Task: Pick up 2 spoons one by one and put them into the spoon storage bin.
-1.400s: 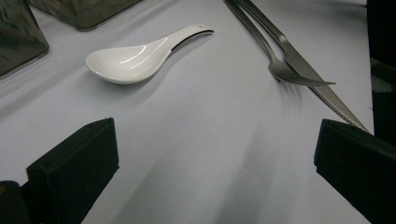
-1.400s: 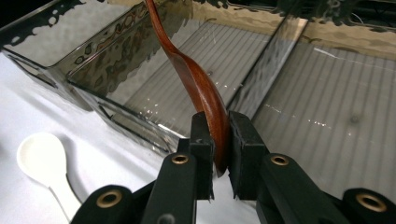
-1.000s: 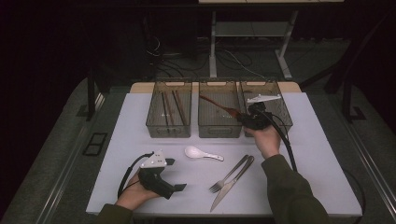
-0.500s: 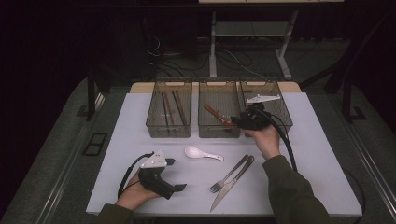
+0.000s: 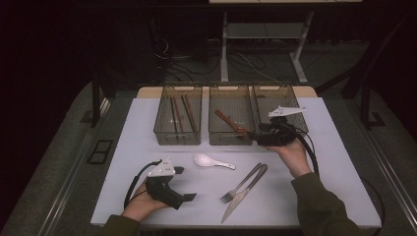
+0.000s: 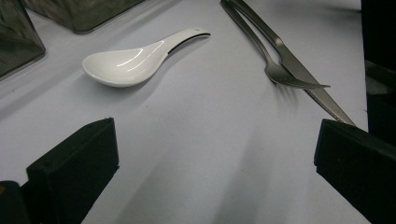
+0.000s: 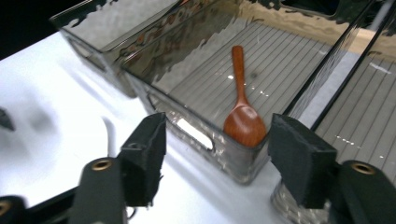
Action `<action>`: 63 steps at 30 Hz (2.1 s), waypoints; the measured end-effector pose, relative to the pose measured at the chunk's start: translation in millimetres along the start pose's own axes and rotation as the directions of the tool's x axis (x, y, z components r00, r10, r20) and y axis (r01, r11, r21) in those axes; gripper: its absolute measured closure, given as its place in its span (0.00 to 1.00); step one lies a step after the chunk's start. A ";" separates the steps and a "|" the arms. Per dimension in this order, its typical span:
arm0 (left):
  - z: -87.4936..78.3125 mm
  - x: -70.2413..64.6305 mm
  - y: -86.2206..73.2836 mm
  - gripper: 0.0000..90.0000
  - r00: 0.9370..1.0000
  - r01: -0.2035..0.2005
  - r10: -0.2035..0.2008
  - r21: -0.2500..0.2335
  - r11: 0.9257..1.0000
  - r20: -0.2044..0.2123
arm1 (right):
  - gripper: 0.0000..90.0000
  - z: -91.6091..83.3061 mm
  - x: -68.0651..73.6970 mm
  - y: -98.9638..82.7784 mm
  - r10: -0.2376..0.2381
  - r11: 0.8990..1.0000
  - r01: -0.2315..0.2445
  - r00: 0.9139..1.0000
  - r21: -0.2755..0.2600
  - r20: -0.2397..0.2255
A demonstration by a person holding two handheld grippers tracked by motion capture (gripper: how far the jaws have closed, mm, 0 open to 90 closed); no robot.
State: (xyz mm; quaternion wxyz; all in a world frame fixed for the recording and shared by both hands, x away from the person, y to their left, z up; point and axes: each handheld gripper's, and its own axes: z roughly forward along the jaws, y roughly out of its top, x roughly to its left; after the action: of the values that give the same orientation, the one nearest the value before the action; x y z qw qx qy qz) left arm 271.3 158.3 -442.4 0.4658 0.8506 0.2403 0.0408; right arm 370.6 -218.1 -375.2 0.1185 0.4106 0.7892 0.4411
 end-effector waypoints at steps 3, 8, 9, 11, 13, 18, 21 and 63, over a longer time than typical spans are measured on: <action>-0.5 -0.5 -0.3 0.00 1.000 -0.003 0.003 0.001 1.000 0.000 | 0.33 -8.8 -2.1 -9.7 -0.005 1.000 0.004 1.000 -0.017 -0.016; 0.4 -0.6 -0.3 0.00 1.000 0.002 -0.002 0.004 1.000 -0.007 | 0.28 -21.5 -3.1 -24.7 -0.016 0.999 0.016 1.000 -0.036 -0.018; 0.4 -0.6 -0.3 0.00 1.000 0.001 -0.001 0.003 1.000 -0.006 | 0.27 -24.3 -4.4 -27.9 -0.005 0.999 0.004 1.000 -0.039 -0.025; 0.8 0.0 -0.4 0.00 1.000 0.000 0.000 0.008 1.000 -0.008 | 0.21 -26.7 -5.2 -31.8 0.009 0.999 -0.010 1.000 -0.042 -0.024; 0.0 -0.5 -0.4 0.00 1.000 0.001 -0.001 0.008 1.000 -0.009 | 0.21 -29.0 -5.4 -38.9 -0.001 0.999 0.000 1.000 -0.039 -0.019; 0.8 -0.2 -0.5 0.00 1.000 0.001 -0.001 0.008 1.000 -0.008 | 0.20 -33.1 -5.8 -53.8 0.013 0.998 -0.015 0.999 -0.053 -0.040; 0.5 -0.7 -0.2 0.00 1.000 0.000 0.000 0.004 1.000 -0.006 | 0.20 -38.1 -3.9 -65.0 0.011 0.998 -0.014 0.999 -0.063 -0.046; -2.2 6.1 15.0 0.08 1.000 0.016 -0.016 -0.016 1.000 -0.024 | 0.14 -66.7 4.2 -140.4 -0.051 0.999 0.051 0.998 -0.014 -0.039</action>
State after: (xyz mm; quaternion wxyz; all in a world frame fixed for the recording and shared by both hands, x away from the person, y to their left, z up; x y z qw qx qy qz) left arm 281.6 155.9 -429.9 0.4698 0.8445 0.2524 0.0491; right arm 255.0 -293.3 -447.0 0.1170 0.3808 0.7988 0.4509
